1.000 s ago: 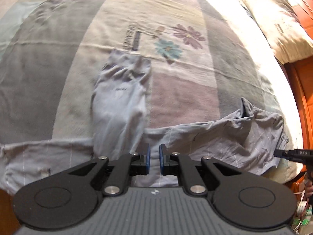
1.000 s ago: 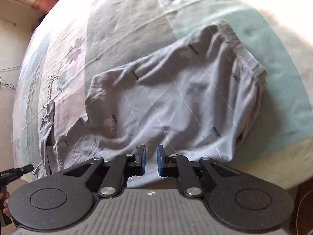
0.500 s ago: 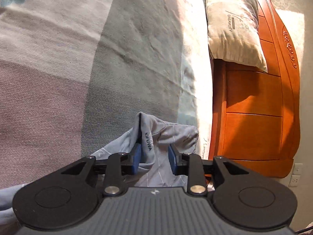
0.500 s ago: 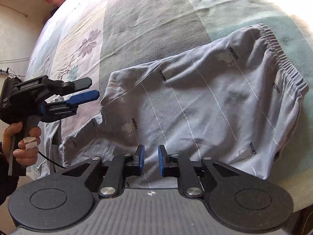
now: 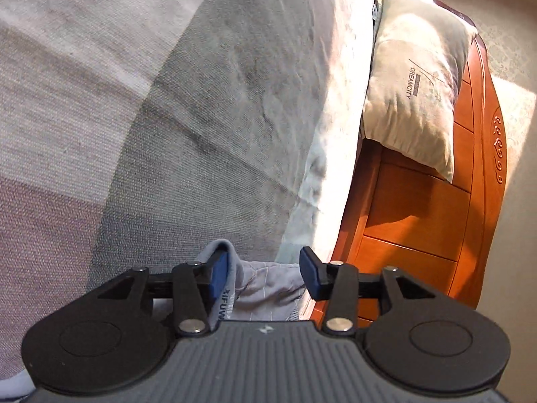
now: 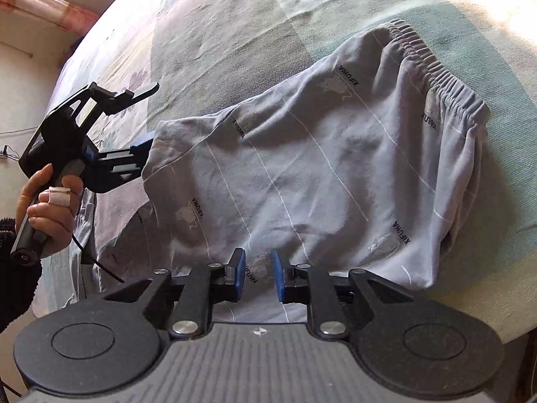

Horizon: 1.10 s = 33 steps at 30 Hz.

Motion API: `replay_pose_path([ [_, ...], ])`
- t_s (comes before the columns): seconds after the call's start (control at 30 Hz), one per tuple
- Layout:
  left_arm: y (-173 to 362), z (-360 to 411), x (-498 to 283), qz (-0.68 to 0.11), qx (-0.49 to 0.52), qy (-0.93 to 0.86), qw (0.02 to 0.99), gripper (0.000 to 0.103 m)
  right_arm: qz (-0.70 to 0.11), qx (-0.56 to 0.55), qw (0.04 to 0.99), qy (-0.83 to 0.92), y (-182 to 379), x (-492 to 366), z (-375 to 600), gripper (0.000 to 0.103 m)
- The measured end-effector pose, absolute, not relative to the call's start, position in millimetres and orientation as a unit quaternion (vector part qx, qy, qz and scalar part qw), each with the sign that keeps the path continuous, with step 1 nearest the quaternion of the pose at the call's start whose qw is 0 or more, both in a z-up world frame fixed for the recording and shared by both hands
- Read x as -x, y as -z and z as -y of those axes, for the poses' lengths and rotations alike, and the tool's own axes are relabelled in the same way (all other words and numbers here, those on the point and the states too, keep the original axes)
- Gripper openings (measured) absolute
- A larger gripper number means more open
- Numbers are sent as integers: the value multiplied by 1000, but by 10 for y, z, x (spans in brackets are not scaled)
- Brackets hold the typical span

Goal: Fold clothes

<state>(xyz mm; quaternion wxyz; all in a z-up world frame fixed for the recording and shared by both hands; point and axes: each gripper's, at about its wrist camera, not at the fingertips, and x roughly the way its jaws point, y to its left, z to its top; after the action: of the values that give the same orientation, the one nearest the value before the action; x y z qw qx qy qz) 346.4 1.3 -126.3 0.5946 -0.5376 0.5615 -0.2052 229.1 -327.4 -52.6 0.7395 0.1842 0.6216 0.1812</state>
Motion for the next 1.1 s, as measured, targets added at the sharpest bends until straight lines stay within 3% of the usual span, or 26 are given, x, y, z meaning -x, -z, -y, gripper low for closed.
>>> replay_pose_path([
  [0.33, 1163, -37, -3670, -578, 455, 218, 641, 43, -619, -189, 741, -178, 524, -2311, 3325, 24],
  [0.53, 771, -163, -3455, -554, 404, 252, 683, 44, -615, -181, 744, -186, 478, -2318, 3305, 27],
  [0.7, 519, 57, -3196, -558, 241, 321, 726, 44, -615, -178, 745, -186, 486, -2317, 3300, 27],
  [0.83, 619, 262, -3093, -567, 107, 352, 738, 44, -616, -173, 745, -187, 491, -2312, 3292, 27],
  [1.1, 788, 316, -3210, -580, 90, 412, 697, 44, -622, -166, 743, -184, 525, -2292, 3322, 27],
])
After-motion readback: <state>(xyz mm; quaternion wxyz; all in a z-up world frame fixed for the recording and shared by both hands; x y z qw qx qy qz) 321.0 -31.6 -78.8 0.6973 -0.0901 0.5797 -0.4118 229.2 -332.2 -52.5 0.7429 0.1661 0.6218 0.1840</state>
